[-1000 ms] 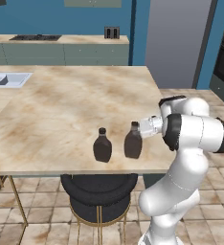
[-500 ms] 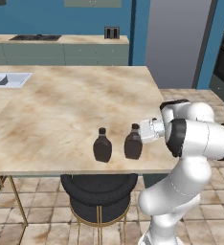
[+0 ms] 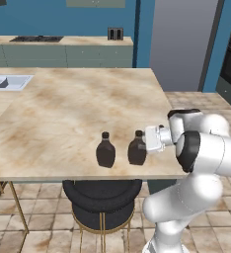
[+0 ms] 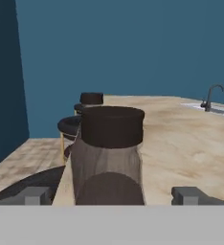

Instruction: The dining table condiment station is running low on syrup bottle. Refill the condiment station by opening the cabinet and taking the syrup bottle from the cabinet and placing it on the dining table.

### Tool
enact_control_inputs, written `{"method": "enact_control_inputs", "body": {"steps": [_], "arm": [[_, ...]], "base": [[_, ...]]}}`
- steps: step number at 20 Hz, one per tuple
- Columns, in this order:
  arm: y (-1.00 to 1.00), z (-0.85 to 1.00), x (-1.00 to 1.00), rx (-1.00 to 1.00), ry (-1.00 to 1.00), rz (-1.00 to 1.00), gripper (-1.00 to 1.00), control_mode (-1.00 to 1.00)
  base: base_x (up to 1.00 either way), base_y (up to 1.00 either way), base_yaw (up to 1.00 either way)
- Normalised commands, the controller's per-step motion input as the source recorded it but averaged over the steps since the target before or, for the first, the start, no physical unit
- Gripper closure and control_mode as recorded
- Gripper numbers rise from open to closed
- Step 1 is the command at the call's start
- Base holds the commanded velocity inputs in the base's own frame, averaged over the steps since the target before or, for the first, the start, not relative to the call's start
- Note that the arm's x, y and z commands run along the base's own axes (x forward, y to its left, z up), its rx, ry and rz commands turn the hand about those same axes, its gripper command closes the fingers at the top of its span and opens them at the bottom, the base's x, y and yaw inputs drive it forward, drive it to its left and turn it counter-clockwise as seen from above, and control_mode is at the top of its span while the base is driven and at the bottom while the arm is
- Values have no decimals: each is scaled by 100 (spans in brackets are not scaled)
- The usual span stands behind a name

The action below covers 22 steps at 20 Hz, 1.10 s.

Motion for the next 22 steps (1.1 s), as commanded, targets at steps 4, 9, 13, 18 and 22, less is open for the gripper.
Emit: {"method": "enact_control_inputs", "body": {"steps": [4,9,13,18,22], "arm": [[0,39,0,0,-9,0,-100,-100],[0,67,-4,0,-6,0,-100,-100],[0,59,-69,-1,-10,0,-100,-100],[39,40,-100,-13,-28,2,-100,-100],[76,54,-100,-22,-39,5,-100,-100]], "base": [[0,0,0],[0,0,0],[0,0,0],[0,0,0],[0,0,0]]}}
